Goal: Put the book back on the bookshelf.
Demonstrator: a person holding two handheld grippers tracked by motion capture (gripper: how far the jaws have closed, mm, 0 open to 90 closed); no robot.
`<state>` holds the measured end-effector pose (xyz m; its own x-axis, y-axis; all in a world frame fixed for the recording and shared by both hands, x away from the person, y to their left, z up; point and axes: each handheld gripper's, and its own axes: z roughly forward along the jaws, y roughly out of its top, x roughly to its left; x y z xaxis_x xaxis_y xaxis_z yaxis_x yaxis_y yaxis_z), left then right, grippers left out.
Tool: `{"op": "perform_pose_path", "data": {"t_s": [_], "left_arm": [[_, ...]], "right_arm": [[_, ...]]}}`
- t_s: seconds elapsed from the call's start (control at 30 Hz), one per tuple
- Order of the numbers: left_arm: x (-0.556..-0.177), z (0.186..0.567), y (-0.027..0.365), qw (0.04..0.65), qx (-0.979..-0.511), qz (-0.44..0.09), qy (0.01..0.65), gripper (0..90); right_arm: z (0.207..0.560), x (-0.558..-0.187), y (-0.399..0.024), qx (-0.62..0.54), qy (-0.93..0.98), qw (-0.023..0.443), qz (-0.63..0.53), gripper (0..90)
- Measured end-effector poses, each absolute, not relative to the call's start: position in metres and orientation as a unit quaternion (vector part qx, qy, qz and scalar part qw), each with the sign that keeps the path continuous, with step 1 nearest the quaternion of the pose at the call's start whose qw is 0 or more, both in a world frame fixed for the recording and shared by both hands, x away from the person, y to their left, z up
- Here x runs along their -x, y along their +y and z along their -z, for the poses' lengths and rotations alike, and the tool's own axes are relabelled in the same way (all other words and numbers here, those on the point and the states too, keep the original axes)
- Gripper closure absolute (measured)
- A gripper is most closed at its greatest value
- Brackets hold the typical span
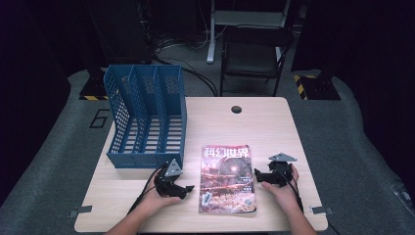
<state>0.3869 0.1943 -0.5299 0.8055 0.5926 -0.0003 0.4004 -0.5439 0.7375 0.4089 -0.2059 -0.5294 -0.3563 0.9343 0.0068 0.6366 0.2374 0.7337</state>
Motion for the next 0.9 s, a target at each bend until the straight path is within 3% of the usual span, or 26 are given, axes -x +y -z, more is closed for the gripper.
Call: {"op": "perform_pose_path", "data": {"t_s": [0.9], "left_arm": [[-0.3855, 0.5294, 0.1928, 0.374, -0.875, -0.122, 0.281, 10.8]], "right_arm": [[0.5291, -0.4071, -0.2054, -0.523, 0.752, 0.225, -0.332, 8.4]]}}
